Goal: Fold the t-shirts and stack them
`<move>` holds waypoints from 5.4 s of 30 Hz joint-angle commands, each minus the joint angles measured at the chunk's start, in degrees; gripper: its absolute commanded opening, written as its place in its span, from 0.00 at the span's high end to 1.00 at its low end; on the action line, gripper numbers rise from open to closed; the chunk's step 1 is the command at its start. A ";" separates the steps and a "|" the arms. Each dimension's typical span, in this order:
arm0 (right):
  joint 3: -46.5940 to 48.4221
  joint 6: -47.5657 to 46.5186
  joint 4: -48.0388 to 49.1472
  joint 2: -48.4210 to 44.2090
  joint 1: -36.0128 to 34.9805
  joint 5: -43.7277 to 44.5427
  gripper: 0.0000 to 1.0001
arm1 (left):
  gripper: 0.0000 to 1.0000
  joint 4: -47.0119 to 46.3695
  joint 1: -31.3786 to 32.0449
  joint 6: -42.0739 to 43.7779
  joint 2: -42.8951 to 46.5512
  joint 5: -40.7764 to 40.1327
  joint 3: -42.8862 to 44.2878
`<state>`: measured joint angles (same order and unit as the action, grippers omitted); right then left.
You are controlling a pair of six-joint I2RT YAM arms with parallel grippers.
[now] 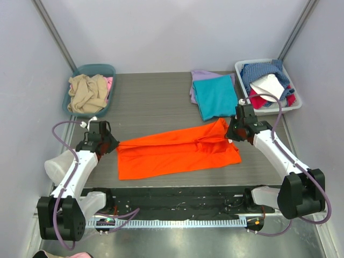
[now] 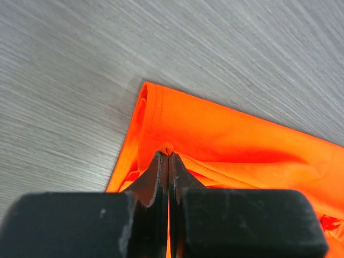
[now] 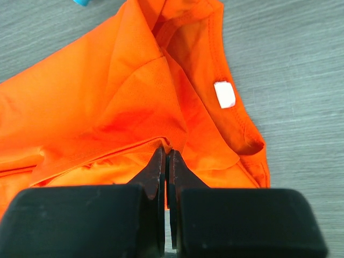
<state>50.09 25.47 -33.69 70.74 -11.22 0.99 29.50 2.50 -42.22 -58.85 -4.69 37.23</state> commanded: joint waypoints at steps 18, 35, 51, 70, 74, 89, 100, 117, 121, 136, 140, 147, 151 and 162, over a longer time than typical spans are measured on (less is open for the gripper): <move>-4.82 4.41 -2.51 -2.01 0.15 -4.42 0.69 | 0.84 1.97 -0.04 -7.61 10.15 1.79 -8.49; 2.74 3.18 -4.37 -5.09 0.06 3.14 0.35 | 0.00 6.47 -0.04 -2.35 20.98 0.02 4.25; 1.51 1.95 -0.32 -4.56 0.06 -3.81 0.35 | 0.03 -12.00 6.37 -1.37 -1.35 5.48 0.74; -1.30 1.60 0.03 -5.00 -0.03 -4.60 0.35 | 0.03 -8.94 8.04 -9.46 12.76 7.59 -14.72; -1.66 1.77 0.12 -4.91 -0.03 -4.69 0.36 | 0.04 -4.63 8.13 -10.95 20.52 8.03 -16.93; -1.83 2.21 -0.94 -7.37 0.06 -3.54 0.35 | 0.07 -8.75 11.29 1.67 -0.62 16.11 7.04; 0.97 3.00 2.92 -4.57 -0.03 -1.26 0.34 | 0.14 -12.36 30.18 9.61 -30.96 14.45 25.26; 36.48 0.01 7.59 32.78 0.33 4.28 0.31 | 0.14 -16.22 34.85 7.15 -28.43 11.54 16.21; 37.54 0.01 7.41 34.91 0.41 4.98 0.31 | 0.14 -16.58 34.85 7.59 -28.78 11.63 16.38; 14.44 1.77 1.88 8.74 0.24 0.41 0.31 | 0.14 -14.65 36.78 21.54 -45.55 15.67 39.47; 7.94 2.74 -0.58 -1.11 0.15 -0.29 0.30 | 0.14 -11.92 38.71 26.64 -52.58 18.39 47.13; 5.02 3.09 -6.20 -12.90 0.15 -3.28 0.30 | 0.15 -10.33 40.12 30.96 -62.69 24.90 54.26; 4.67 2.39 -8.14 -15.19 0.24 -3.10 0.30 | 0.15 -8.15 40.21 32.28 -66.29 26.66 58.46; 3.09 2.04 -9.20 -17.83 0.15 -3.19 0.30 | 0.16 -2.07 40.13 35.19 -70.70 28.24 69.02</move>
<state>53.25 27.94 -43.03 54.74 -11.07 -1.72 24.23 42.74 -8.99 -129.05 21.06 102.54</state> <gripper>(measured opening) 0.702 0.846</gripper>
